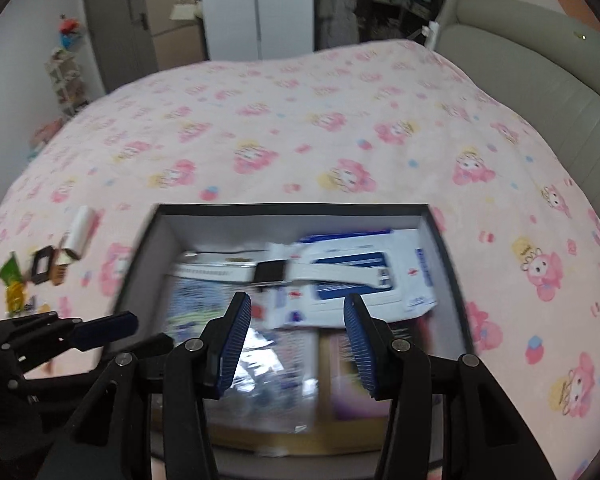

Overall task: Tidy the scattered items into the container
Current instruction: 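Lower the smartwatch into the box and open the left gripper, then move the left tool to the sticker card and grasp it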

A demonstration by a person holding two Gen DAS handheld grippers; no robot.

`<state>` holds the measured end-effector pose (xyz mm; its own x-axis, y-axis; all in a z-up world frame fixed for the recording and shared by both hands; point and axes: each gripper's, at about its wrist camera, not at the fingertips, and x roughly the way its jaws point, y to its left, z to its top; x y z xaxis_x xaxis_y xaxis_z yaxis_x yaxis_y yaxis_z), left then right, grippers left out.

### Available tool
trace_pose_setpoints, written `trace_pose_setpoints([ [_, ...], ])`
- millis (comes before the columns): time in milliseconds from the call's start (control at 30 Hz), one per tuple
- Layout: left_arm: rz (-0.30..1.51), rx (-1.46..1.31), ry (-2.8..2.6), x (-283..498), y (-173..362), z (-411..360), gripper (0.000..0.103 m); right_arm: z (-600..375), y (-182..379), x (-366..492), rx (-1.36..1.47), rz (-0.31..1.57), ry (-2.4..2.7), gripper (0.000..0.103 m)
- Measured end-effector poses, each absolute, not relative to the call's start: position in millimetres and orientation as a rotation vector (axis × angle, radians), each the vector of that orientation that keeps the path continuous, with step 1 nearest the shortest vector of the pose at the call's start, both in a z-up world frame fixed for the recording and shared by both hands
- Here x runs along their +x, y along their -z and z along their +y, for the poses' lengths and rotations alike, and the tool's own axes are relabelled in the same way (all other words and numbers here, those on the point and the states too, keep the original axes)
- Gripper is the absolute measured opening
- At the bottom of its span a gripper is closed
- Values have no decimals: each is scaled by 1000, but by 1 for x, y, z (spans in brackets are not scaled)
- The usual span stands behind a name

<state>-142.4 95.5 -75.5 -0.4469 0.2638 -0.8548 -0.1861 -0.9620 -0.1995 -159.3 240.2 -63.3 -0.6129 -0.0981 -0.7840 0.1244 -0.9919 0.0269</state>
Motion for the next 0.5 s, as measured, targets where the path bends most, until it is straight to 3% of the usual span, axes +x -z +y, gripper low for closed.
trace_pose_setpoints([
  [200, -8, -1458, -2533, -108, 63, 77, 39, 217, 58, -119, 1258, -17, 2728, 45],
  [300, -38, -1451, -2538, -95, 60, 61, 48, 206, 51, -104, 1238, -16, 2710, 45],
  [500, -109, -1461, -2584, -74, 60, 21, 48, 176, 48, -87, 1209, 0, 2649, 51],
])
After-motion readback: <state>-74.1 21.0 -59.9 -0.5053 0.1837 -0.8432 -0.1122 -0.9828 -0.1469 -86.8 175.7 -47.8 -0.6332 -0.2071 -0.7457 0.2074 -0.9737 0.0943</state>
